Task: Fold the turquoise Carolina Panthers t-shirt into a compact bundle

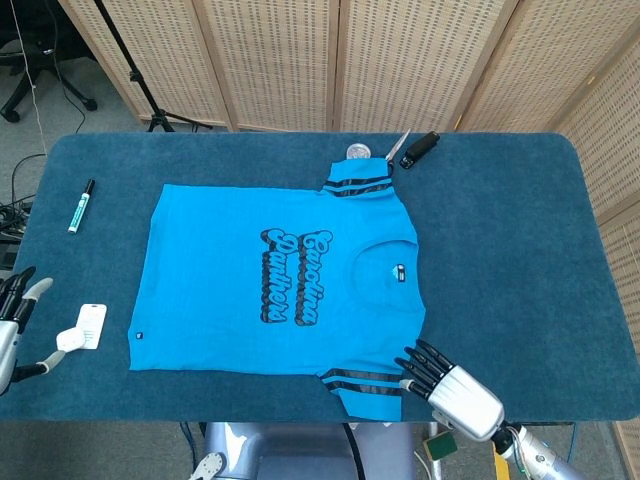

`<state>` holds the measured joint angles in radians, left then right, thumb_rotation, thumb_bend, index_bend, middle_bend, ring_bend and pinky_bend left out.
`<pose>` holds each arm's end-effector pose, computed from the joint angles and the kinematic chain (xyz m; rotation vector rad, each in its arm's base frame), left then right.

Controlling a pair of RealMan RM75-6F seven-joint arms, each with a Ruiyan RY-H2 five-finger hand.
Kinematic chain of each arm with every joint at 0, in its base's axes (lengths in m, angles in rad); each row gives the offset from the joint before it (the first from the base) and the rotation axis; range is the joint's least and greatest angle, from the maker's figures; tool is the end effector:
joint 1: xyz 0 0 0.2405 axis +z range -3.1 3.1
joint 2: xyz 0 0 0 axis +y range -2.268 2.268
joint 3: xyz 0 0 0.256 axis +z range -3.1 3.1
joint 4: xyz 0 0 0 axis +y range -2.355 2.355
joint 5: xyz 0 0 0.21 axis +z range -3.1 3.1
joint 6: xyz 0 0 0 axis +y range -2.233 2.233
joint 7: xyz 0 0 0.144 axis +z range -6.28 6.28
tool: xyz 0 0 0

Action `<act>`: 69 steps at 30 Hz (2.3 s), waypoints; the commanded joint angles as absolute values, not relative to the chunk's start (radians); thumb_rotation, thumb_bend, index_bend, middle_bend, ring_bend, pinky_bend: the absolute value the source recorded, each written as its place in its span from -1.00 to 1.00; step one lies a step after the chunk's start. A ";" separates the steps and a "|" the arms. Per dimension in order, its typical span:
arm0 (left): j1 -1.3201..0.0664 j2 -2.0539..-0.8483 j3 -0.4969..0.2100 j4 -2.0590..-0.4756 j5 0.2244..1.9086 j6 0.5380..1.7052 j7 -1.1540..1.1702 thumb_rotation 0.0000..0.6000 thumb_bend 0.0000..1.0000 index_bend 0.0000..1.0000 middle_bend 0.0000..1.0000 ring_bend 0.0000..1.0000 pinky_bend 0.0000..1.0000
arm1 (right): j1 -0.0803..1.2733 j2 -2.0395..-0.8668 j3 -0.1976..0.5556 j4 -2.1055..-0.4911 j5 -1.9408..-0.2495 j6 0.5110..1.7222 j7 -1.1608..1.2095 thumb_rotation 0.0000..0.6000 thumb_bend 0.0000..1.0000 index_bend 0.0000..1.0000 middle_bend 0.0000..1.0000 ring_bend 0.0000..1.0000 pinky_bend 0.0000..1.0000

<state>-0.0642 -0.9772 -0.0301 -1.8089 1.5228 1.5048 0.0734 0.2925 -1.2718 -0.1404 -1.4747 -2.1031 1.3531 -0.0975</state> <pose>-0.2824 0.1684 0.1840 -1.4063 -0.8918 -0.8920 -0.2395 -0.1613 0.0520 2.2377 -0.5338 1.0650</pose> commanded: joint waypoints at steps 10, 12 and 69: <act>-0.062 -0.976 -0.027 -1.816 1.528 1.509 0.068 1.00 -1.00 -1.00 -1.00 -1.00 -1.00 | 0.332 -1.351 -0.177 -1.407 -2.129 1.288 -0.171 1.00 -1.00 -0.31 -0.67 -1.00 -1.00; -0.061 -0.975 -0.028 -1.815 1.528 1.511 0.064 1.00 -1.00 -1.00 -1.00 -1.00 -1.00 | 0.336 -1.363 -0.182 -1.396 -2.128 1.287 -0.166 1.00 -1.00 -0.31 -0.67 -1.00 -1.00; -0.067 -0.974 -0.031 -1.813 1.505 1.496 0.063 1.00 -1.00 -1.00 -1.00 -1.00 -1.00 | 0.466 -1.526 -0.159 -1.321 -2.000 1.191 -0.261 1.00 -1.00 -0.27 -0.64 -1.00 -1.00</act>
<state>-0.0665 -0.9736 -0.0309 -1.8135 1.5052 1.4961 0.0626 0.4651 -1.5247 -0.1595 -1.3216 -2.0012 1.1920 -0.2613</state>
